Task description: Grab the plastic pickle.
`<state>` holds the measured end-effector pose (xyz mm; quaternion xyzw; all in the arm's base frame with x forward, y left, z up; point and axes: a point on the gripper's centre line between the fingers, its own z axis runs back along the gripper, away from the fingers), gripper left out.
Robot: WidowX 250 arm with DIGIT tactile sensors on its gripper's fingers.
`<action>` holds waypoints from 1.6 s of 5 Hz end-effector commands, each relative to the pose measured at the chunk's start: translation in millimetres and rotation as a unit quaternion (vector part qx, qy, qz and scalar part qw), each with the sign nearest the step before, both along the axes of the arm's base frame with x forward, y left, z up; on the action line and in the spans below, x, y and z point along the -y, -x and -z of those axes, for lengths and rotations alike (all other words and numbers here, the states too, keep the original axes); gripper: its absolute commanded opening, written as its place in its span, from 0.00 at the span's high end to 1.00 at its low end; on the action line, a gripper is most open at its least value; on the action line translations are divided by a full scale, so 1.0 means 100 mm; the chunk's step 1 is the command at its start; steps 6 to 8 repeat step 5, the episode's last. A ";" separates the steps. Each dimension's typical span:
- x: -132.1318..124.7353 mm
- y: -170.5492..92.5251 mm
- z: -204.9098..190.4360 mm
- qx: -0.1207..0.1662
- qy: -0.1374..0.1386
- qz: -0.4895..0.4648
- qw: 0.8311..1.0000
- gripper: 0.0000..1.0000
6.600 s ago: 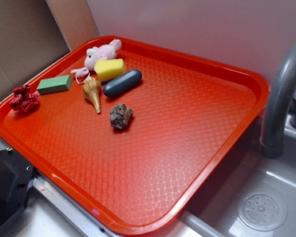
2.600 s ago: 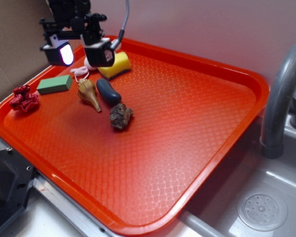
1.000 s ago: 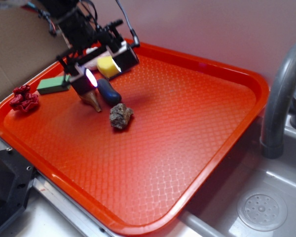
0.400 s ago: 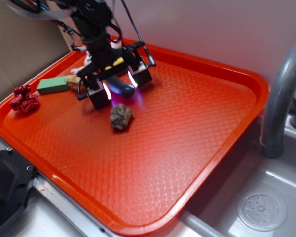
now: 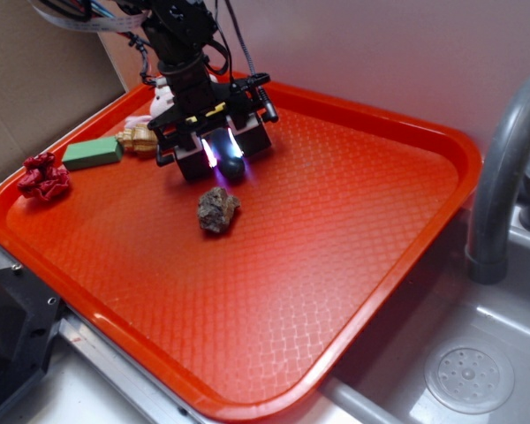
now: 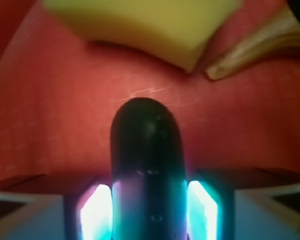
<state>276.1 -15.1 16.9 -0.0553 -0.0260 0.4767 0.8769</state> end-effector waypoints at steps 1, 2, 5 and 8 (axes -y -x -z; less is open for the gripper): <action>0.12 0.19 -0.64 0.041 -0.026 0.246 0.968 1.00; 0.01 0.27 -1.10 0.052 -0.019 0.364 0.930 1.00; 0.05 0.31 -1.72 0.103 -0.012 0.417 0.903 1.00; 0.05 0.31 -1.72 0.103 -0.012 0.417 0.903 1.00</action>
